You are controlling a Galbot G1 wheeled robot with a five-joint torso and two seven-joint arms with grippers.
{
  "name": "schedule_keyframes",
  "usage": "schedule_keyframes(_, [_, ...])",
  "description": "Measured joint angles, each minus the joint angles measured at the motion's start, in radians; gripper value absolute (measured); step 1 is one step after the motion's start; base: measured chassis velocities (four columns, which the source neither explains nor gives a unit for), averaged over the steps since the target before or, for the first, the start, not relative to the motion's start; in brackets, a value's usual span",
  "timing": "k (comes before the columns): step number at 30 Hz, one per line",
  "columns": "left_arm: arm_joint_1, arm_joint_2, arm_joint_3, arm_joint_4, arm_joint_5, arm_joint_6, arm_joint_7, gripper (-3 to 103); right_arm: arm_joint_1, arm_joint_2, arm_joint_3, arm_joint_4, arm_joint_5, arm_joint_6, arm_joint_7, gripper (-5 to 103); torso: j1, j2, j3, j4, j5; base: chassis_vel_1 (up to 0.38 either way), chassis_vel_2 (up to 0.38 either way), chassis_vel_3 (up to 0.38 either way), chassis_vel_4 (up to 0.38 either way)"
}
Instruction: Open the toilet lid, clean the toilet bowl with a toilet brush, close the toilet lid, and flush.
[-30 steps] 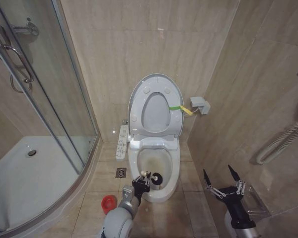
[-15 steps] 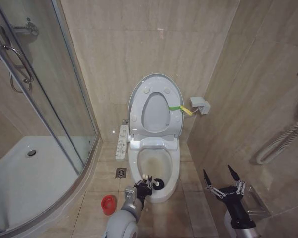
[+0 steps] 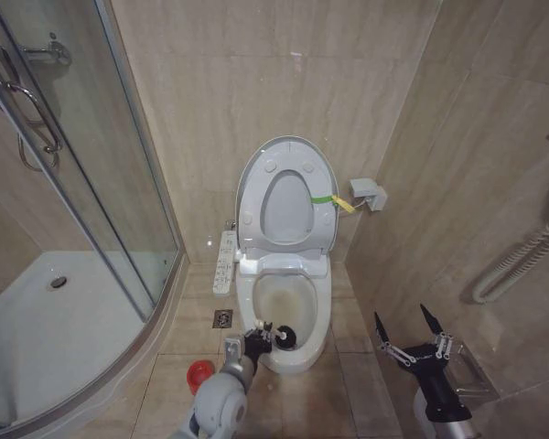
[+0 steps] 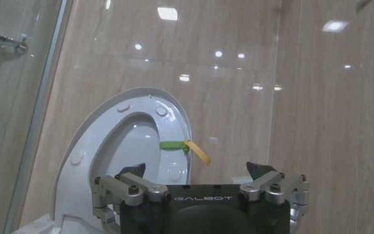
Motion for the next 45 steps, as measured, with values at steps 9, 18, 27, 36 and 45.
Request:
schedule_keyframes(9, [0.075, -0.006, 0.009, -0.097, 0.019, 0.001, -0.011, 18, 0.000, 0.000, 0.000, 0.000, 0.000, 0.000, 0.000, 100, 0.000, 0.000, 0.000, 0.0000, 0.0003, 0.000, 0.000, 0.000, 0.000])
schedule_keyframes(18, [0.149, -0.012, -0.001, -0.132, 0.038, 0.001, -0.014, 18, 0.000, 0.000, 0.000, 0.000, 0.000, 0.000, 0.000, 100, 0.000, 0.000, 0.000, 0.0003, 0.0003, 0.000, 0.000, 0.000, 0.000])
schedule_keyframes(27, [-0.054, 0.005, 0.013, 0.033, -0.097, 0.007, -0.033, 18, 0.000, 0.000, 0.000, 0.000, 0.000, 0.000, 0.000, 100, 0.000, 0.000, 0.000, -0.0001, 0.0000, 0.000, 0.000, 0.000, 0.000])
schedule_keyframes(36, [-0.120, 0.002, 0.036, 0.065, -0.134, 0.009, -0.043, 18, 0.000, 0.000, 0.000, 0.000, 0.000, 0.000, 0.000, 100, 0.000, 0.000, 0.000, 0.0000, 0.0002, 0.000, 0.000, 0.000, 0.000])
schedule_keyframes(45, [0.015, -0.001, 0.023, -0.046, -0.090, 0.019, -0.054, 18, 0.000, 0.000, 0.000, 0.000, 0.000, 0.000, 0.000, 100, 0.000, 0.000, 0.000, 0.0003, 0.0003, 0.000, 0.000, 0.000, 0.000])
